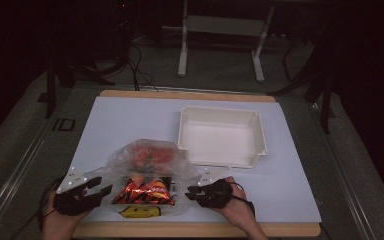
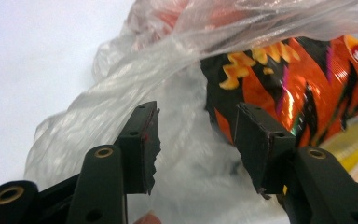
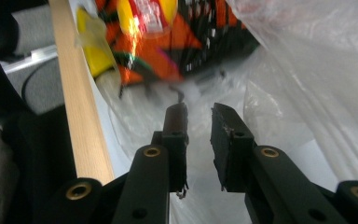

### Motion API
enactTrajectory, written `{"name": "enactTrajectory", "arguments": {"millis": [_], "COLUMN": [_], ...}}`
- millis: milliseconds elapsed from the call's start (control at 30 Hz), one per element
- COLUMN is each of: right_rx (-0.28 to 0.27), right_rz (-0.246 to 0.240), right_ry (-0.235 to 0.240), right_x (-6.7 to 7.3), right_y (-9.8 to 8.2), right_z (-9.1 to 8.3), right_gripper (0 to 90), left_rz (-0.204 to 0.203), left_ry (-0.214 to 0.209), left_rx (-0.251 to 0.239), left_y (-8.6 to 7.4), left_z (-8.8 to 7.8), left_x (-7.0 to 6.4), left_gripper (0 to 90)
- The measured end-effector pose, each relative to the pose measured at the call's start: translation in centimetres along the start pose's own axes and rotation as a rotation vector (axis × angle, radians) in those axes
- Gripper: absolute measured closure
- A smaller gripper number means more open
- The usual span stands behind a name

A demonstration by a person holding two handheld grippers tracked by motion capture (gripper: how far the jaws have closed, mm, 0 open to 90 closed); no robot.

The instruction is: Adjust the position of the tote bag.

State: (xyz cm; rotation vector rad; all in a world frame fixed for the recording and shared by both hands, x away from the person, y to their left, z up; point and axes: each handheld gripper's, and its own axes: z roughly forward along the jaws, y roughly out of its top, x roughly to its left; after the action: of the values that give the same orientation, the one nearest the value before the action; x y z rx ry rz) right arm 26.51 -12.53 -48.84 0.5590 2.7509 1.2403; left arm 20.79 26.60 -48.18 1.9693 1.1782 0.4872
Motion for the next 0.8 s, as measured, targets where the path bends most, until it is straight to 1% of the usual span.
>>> {"name": "enactTrajectory", "arguments": {"millis": [33, 100, 167, 200, 233, 267, 300, 333, 367, 400, 467, 533, 600, 700, 800], "right_rx": [-0.019, -0.06, -0.092, -0.111, -0.118, -0.129, -0.137, -0.146, -0.152, -0.153, -0.145, -0.133, -0.12, -0.101, -0.066], "right_rz": [0.0, 0.006, 0.021, 0.037, 0.048, 0.063, 0.073, 0.082, 0.087, 0.092, 0.103, 0.1, 0.099, 0.102, 0.077], "right_ry": [0.001, -0.02, -0.04, -0.049, -0.053, -0.071, -0.074, -0.072, -0.08, -0.096, -0.101, -0.117, -0.135, -0.139, -0.153], "right_x": [0.0, -0.2, -0.6, -0.9, -1.1, -1.4, -1.5, -1.8, -2.0, -2.2, -2.5, -2.7, -3.0, -3.3, -3.3], "right_y": [0.1, 0.4, 0.7, 0.8, 0.8, 0.9, 1.0, 1.1, 1.1, 1.2, 1.4, 1.6, 1.8, 2.1, 2.5], "right_z": [-0.3, -0.7, -1.0, -1.1, -1.2, -1.3, -1.3, -1.3, -1.3, -1.2, -0.9, -0.4, 0.2, 1.2, 2.5], "right_gripper": [74.5, 74.4, 74.0, 73.3, 73.2, 73.2, 72.9, 72.5, 71.3, 69.9, 67.6, 64.6, 63.6, 62.6, 61.2], "left_rz": [0.004, 0.019, 0.032, 0.035, 0.043, 0.048, 0.056, 0.057, 0.058, 0.055, 0.048, 0.05, 0.052, 0.056, 0.049], "left_ry": [0.01, 0.026, 0.036, 0.041, 0.052, 0.054, 0.055, 0.058, 0.061, 0.061, 0.055, 0.054, 0.052, 0.05, 0.043], "left_rx": [0.0, -0.008, -0.021, -0.023, -0.022, -0.024, -0.022, -0.021, -0.02, -0.018, -0.009, -0.001, 0.01, 0.027, 0.038], "left_y": [0.3, 1.1, 1.7, 1.9, 2.3, 2.4, 2.7, 2.9, 3.0, 3.2, 3.4, 3.6, 3.8, 4.1, 4.5], "left_z": [0.2, 0.7, 1.1, 1.3, 1.6, 1.8, 2.0, 2.2, 2.5, 2.8, 3.4, 4.1, 4.7, 5.5, 6.3], "left_x": [0.0, -0.1, -0.1, -0.1, 0.0, 0.0, 0.1, 0.3, 0.4, 0.6, 1.0, 1.1, 1.2, 1.1, 1.0], "left_gripper": [48.7, 45.3, 43.5, 42.5, 41.6, 41.0, 40.6, 40.2, 40.0, 39.7, 39.0, 38.3, 37.9, 37.7, 37.7]}}
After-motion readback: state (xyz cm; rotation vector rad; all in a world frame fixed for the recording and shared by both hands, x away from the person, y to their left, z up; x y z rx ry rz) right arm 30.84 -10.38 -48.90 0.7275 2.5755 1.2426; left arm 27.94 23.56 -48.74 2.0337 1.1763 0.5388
